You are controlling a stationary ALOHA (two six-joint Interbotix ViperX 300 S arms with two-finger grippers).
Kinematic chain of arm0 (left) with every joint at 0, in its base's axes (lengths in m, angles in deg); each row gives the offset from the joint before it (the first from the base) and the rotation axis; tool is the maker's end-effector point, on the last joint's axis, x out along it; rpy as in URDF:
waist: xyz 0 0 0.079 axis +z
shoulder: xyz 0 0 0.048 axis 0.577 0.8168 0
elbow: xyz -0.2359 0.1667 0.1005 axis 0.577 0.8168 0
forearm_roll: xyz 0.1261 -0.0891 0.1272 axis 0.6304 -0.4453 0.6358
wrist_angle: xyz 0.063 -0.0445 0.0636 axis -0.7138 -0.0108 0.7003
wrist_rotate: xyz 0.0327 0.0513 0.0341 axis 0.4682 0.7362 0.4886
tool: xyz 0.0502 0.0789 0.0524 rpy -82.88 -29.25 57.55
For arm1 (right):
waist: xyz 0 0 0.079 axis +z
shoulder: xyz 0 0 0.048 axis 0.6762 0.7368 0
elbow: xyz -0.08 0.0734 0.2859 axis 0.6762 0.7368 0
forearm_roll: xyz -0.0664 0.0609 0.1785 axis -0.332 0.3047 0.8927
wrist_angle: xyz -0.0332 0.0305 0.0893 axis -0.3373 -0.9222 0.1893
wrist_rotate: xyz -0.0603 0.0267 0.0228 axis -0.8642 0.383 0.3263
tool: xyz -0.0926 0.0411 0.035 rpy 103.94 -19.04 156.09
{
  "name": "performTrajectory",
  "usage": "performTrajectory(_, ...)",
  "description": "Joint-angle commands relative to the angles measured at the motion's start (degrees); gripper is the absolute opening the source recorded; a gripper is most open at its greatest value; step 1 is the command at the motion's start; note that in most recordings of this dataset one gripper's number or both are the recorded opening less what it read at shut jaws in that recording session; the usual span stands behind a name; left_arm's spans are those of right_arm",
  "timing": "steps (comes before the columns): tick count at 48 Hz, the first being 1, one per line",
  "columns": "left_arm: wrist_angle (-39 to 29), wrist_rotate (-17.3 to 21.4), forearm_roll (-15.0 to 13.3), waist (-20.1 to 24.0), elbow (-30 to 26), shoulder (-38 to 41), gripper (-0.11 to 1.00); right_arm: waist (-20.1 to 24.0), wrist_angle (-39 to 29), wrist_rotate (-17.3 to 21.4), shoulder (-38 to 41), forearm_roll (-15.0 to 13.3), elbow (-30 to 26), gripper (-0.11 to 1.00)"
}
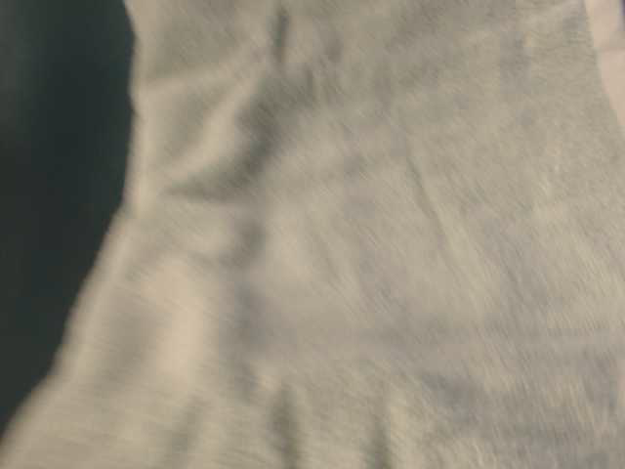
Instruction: Fold a bath towel.
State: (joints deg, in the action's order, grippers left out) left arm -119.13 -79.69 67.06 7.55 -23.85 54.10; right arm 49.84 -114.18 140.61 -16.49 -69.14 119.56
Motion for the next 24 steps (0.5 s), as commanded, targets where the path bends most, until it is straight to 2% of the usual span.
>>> performTrajectory(1, 1.7, 0.0, 0.1, -2.7, -4.7, 2.4, 0.06, 4.7, -4.1, 1.7, -2.3, 1.0, -2.5, 0.12)
performTrajectory(7, 1.7, 0.0, 0.4, -5.1, -8.4, 6.2, 0.06, 13.0, -12.4, 8.3, -3.9, 0.4, -3.3, 0.12)
performTrajectory(13, 0.6, 0.0, 0.5, -6.0, -10.6, 8.6, 0.06, 18.3, -19.2, 12.0, -2.2, -2.6, -2.4, 0.12)
performTrajectory(19, -0.3, -0.2, 1.7, -5.6, -9.4, 8.4, 0.06, 18.0, -20.9, 12.8, 2.1, -6.0, -0.1, 0.12)
performTrajectory(24, -0.1, -0.4, 1.7, -4.0, -5.6, 7.2, 0.06, 13.7, -19.2, 12.9, 5.4, -7.1, 2.5, 0.12)
